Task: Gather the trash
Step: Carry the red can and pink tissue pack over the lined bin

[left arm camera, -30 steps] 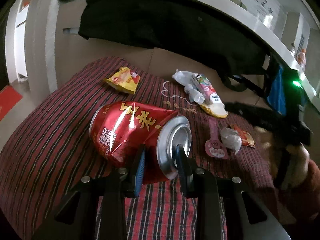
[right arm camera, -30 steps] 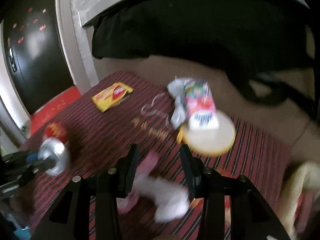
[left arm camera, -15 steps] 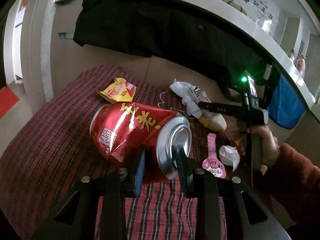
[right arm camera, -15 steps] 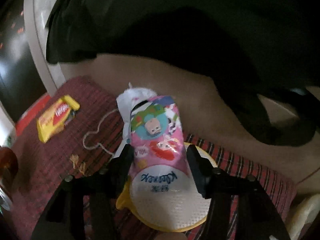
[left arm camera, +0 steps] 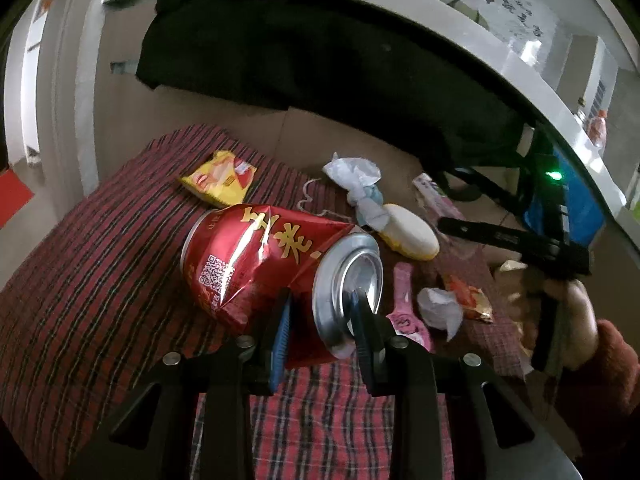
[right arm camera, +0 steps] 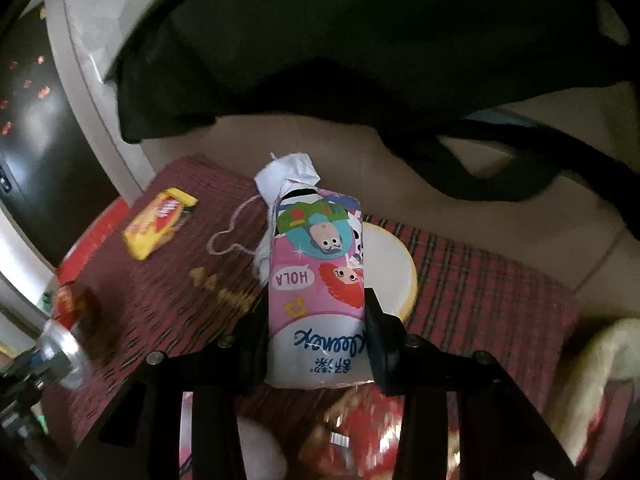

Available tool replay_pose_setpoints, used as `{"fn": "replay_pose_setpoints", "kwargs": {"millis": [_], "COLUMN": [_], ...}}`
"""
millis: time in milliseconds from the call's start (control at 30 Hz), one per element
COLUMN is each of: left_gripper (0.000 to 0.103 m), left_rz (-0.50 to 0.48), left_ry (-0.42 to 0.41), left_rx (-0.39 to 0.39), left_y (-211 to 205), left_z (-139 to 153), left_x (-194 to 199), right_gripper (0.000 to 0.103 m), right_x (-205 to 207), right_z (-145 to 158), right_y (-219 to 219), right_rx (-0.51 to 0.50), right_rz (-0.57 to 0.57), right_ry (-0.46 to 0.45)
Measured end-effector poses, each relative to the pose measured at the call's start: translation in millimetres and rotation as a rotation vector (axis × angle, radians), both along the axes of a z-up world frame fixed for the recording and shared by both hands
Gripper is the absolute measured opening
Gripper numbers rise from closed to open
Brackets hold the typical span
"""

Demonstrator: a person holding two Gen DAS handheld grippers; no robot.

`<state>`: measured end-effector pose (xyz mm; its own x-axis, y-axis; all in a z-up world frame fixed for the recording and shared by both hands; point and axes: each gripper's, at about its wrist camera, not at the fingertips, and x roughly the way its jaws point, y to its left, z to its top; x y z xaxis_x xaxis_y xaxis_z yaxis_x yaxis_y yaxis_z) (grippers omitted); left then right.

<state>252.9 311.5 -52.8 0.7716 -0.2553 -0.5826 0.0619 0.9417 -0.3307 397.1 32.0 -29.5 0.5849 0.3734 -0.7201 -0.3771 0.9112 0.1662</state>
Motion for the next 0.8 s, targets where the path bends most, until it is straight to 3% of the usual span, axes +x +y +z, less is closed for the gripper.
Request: {"fn": "replay_pose_setpoints", "kwargs": {"millis": [300, 800], "left_gripper": [0.03, 0.03], "left_rz": [0.02, -0.029], "left_ry": [-0.079, -0.241], "left_rx": [0.073, 0.154], "left_y": [-42, -145], "left_z": [33, 99], "left_x": [-10, -10], "right_gripper": [0.037, 0.037], "right_x": [-65, -109], "right_z": [35, 88], "right_y": [-20, -82], "right_rx": [0.015, 0.053], "right_rz": [0.005, -0.058], "right_ry": [-0.118, -0.316]}}
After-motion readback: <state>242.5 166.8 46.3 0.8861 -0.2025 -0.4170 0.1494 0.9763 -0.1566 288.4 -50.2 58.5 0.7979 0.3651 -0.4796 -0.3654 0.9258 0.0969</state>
